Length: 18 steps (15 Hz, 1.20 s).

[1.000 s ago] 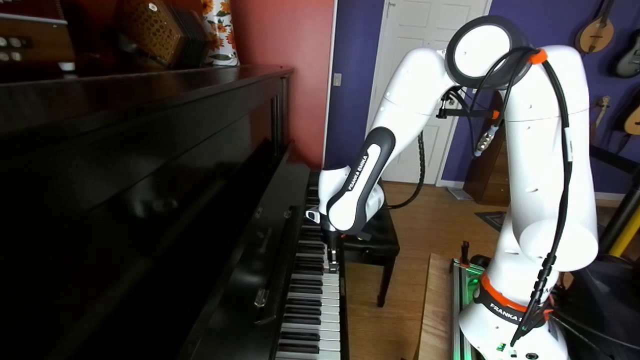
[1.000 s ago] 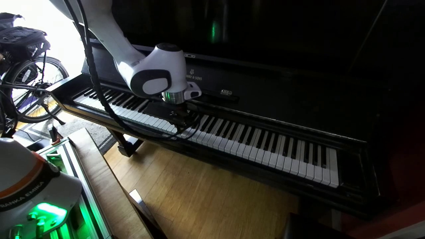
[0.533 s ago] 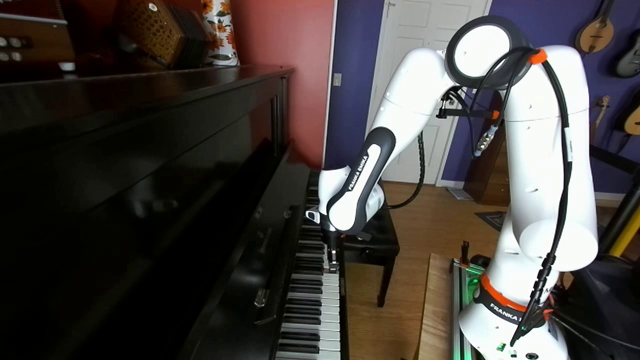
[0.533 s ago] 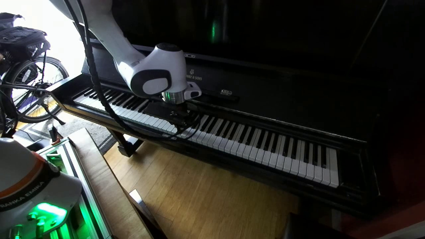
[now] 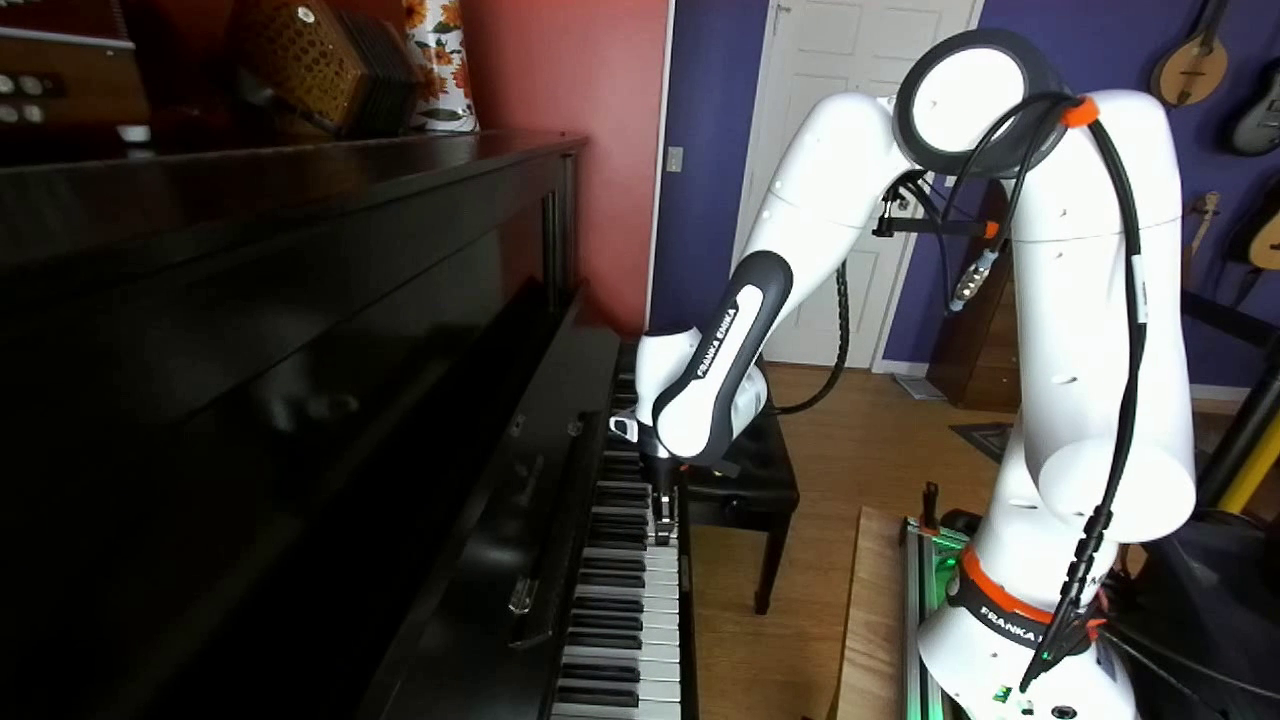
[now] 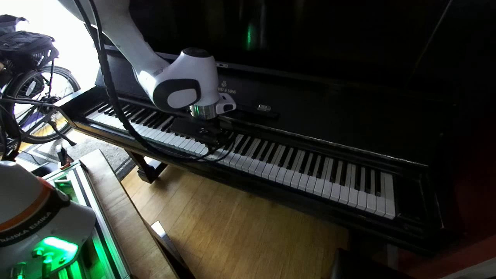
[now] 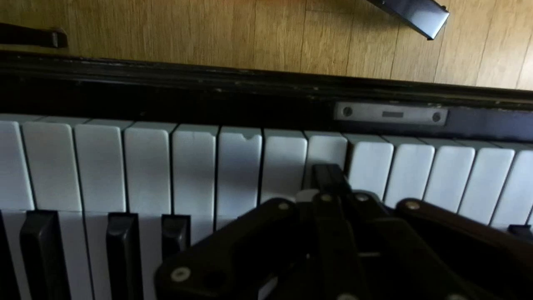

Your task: Press the fourth g key from the left on the piano

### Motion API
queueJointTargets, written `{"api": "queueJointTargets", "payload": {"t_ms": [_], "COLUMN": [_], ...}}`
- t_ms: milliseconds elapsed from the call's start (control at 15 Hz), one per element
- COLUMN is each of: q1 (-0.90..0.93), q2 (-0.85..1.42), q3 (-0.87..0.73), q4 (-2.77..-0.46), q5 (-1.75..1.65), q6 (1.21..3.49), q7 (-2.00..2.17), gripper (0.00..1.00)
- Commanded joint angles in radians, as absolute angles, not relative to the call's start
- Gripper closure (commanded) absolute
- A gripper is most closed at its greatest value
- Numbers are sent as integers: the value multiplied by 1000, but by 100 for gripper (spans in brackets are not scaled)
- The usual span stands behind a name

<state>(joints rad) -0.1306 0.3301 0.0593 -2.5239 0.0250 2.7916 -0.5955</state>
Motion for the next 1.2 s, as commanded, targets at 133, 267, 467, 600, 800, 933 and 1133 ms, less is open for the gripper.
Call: {"api": "queueJointTargets", "payload": {"t_ms": [133, 267, 467, 600, 800, 933, 1133], "q1": [-137, -131, -128, -130, -132, -124, -116], "q2": [298, 283, 259, 244, 219, 198, 162], "q3": [57, 49, 39, 37, 39, 31, 20], "q4": [-2536, -2539, -2545, -2547, -2551, -2556, -2567], "q5": [-17, -33, -51, -54, -46, -58, -79], "q6": [2792, 2790, 2789, 2788, 2782, 2779, 2776], "q7": [-567, -557, -543, -532, -525, -507, -482], "gripper": [100, 100, 100, 73, 53, 38, 16]}}
